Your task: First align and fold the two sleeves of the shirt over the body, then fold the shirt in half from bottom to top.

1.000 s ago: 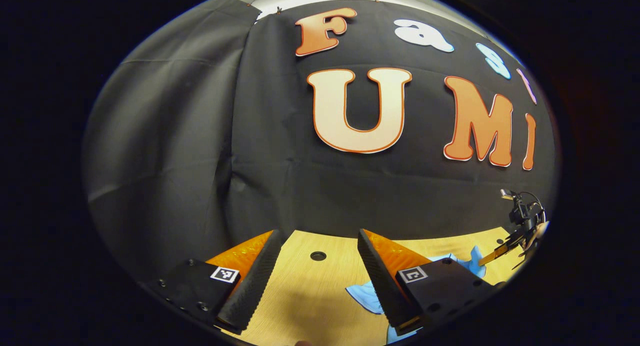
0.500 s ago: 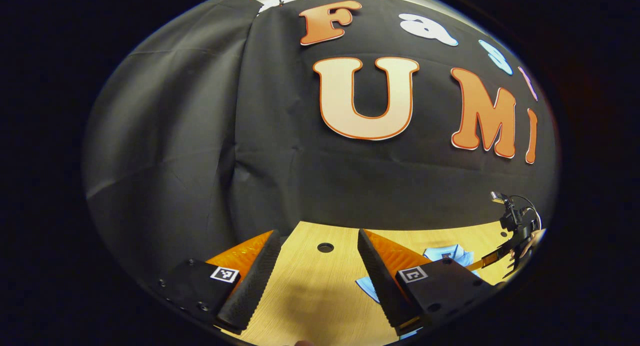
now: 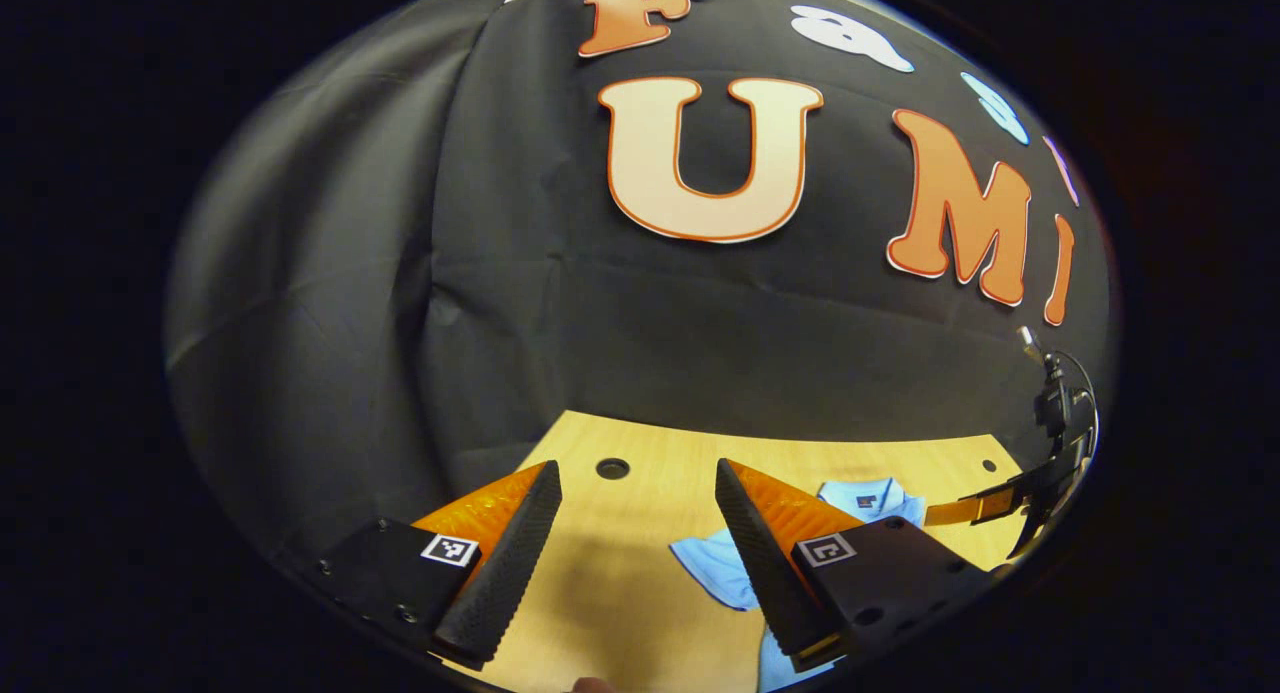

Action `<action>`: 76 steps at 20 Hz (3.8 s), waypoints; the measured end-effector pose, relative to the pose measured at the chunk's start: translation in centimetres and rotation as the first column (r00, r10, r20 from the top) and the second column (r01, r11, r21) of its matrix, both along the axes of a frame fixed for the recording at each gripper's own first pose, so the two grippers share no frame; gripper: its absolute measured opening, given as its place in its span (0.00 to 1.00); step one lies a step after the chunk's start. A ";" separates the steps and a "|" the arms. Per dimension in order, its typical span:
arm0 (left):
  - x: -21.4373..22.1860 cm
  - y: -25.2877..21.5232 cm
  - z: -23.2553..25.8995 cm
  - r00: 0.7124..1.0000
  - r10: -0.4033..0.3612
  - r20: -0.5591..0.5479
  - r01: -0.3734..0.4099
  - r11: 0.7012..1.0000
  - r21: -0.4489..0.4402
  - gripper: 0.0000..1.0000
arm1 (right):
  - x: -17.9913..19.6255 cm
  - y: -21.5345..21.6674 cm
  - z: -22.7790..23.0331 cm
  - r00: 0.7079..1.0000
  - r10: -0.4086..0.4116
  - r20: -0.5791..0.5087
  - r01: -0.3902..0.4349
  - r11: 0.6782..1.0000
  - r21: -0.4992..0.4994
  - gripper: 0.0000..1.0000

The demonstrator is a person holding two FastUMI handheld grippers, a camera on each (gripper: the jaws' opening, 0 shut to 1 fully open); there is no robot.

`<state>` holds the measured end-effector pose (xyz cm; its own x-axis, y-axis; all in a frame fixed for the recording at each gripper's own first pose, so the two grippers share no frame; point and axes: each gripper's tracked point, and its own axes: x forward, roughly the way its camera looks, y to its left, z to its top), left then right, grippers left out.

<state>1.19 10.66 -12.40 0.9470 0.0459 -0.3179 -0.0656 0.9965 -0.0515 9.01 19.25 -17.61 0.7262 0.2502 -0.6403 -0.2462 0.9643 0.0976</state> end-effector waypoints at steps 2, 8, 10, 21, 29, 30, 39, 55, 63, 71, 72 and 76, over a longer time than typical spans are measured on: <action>0.9 -1.5 -1.6 0.997 -0.013 -0.070 0.012 1.000 -0.013 1.00 | -0.3 -1.1 1.6 0.999 -0.004 0.033 0.003 1.000 0.023 0.98; 4.9 -4.4 -4.9 0.959 -0.028 -0.283 0.005 0.997 -0.082 1.00 | -1.3 -4.6 3.8 0.998 -0.026 0.057 0.021 0.997 0.078 0.98; 6.0 -4.7 -6.2 0.930 -0.018 -0.366 -0.023 0.994 -0.109 1.00 | -1.5 -5.9 3.9 0.998 -0.036 0.055 0.031 0.996 0.088 0.98; 6.3 -6.8 -21.3 0.650 -0.001 -0.760 -0.243 0.947 -0.210 1.00 | -3.8 -14.6 2.0 0.994 -0.106 -0.018 0.107 0.988 0.108 0.98; 6.4 -6.1 -26.0 0.566 0.074 -0.821 -0.302 0.945 -0.123 1.00 | -4.5 -18.0 0.6 0.984 -0.166 -0.059 0.172 0.977 0.126 0.98; 6.3 -6.1 -26.3 0.558 0.085 -0.826 -0.305 0.946 -0.109 1.00 | -4.5 -18.3 0.7 0.984 -0.171 -0.055 0.176 0.976 0.128 0.99; 6.3 -5.9 -26.2 0.572 0.121 -0.811 -0.332 0.939 -0.094 0.12 | -4.6 -18.7 0.2 0.982 -0.178 -0.066 0.186 0.974 0.130 0.99; 7.5 -21.8 -15.4 0.749 -0.171 -0.640 0.144 0.985 -0.095 0.08 | -7.9 -18.7 3.6 0.985 -0.164 0.046 0.156 0.977 0.146 0.98; 5.5 -32.2 -17.6 0.690 -0.307 -0.655 0.316 0.943 -0.108 0.08 | -10.2 -21.7 3.5 0.978 -0.203 0.056 0.192 0.968 0.161 0.98; 3.8 -37.1 -18.9 0.656 -0.377 -0.654 0.416 0.903 -0.103 0.18 | -12.0 -24.8 1.5 0.969 -0.247 0.010 0.243 0.959 0.146 0.98; 3.4 -37.4 -18.7 0.654 -0.388 -0.650 0.415 0.902 -0.120 0.34 | -12.0 -24.8 1.3 0.969 -0.246 0.007 0.243 0.960 0.138 0.98; 2.3 -35.6 -17.5 0.680 -0.382 -0.626 0.414 0.904 -0.103 0.94 | -12.0 -24.2 0.7 0.976 -0.219 -0.011 0.218 0.969 0.114 0.98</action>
